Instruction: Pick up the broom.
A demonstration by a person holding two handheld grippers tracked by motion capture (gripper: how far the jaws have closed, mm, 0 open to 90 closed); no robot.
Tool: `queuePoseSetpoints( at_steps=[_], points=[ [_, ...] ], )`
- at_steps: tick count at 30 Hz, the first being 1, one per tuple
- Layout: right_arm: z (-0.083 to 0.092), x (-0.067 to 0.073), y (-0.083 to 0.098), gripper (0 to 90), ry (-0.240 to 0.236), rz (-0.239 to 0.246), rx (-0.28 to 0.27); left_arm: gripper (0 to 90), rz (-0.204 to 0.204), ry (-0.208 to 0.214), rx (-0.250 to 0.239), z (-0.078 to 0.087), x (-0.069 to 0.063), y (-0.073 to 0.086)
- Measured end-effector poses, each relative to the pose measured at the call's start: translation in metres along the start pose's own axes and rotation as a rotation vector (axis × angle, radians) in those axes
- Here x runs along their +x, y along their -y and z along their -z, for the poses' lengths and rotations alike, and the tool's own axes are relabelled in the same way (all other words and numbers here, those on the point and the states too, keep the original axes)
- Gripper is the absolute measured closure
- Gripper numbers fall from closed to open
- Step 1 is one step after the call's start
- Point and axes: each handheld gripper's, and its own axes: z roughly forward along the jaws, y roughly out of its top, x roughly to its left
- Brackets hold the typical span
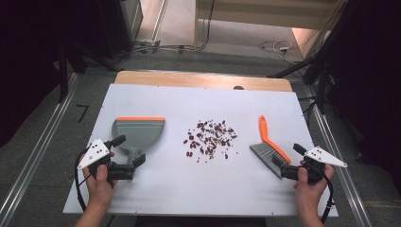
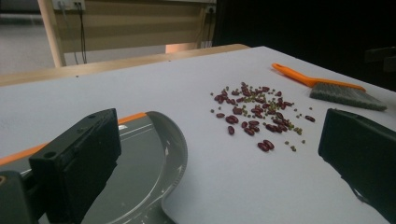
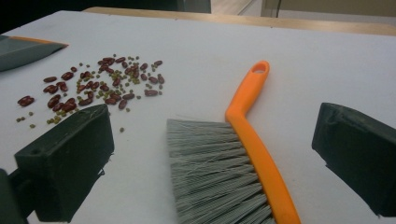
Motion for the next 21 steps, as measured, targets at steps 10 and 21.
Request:
queuePoseSetpoints(
  at_steps=[10, 21],
  points=[
    [0.006, 0.015, -0.018, 0.0, -0.007, 0.026, -0.001, 0.0, 0.022, 0.022, -0.012, -0.002, 0.001, -0.002],
    [-0.013, 0.012, -0.055, 0.0, -0.016, 0.024, 0.055, 0.0, 0.028, 0.026, -0.015, 0.000, -0.002, -0.002]
  ],
)
